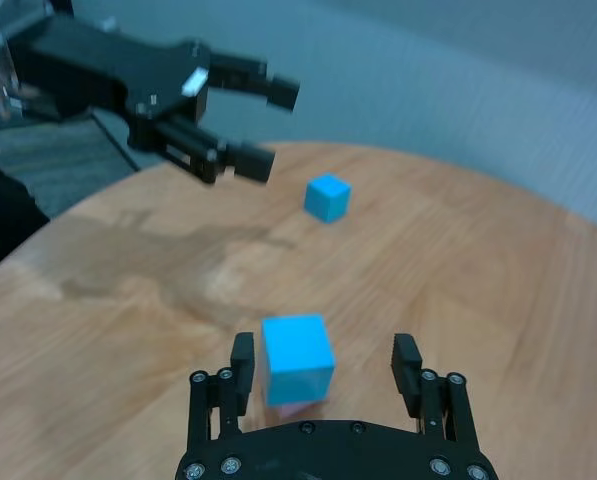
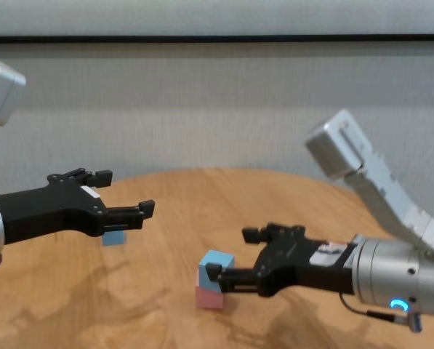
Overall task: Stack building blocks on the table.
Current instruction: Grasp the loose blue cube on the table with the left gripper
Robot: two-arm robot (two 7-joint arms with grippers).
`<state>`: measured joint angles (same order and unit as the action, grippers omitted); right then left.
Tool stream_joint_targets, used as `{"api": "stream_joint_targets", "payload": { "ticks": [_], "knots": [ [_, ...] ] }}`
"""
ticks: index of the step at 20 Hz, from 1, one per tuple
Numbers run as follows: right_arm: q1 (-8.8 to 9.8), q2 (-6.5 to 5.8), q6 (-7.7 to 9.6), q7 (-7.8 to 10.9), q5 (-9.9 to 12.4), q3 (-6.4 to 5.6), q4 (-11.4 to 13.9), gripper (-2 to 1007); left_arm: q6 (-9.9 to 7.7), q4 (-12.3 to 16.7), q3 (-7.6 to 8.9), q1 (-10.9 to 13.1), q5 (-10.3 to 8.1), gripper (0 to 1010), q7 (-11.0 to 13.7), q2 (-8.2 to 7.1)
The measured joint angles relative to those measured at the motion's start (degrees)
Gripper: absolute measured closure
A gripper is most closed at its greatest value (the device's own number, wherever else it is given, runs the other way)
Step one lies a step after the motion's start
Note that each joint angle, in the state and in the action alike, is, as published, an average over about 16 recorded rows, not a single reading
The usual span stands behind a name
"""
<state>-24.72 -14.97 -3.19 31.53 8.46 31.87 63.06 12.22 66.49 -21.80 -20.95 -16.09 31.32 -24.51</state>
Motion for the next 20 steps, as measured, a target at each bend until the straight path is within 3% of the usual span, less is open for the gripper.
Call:
{"api": "stream_joint_targets", "payload": {
  "ticks": [9, 20],
  "knots": [
    [1.29, -2.35, 1.05, -1.22, 3.0, -3.44, 5.1, 21, 0.00, 0.0, 0.00, 0.0, 0.00, 11, 0.0, 0.00],
    [4.86, -6.47, 3.61, -4.79, 6.0, -8.77, 10.2, 4, 0.00, 0.0, 0.00, 0.0, 0.01, 11, 0.0, 0.00]
  ]
}}
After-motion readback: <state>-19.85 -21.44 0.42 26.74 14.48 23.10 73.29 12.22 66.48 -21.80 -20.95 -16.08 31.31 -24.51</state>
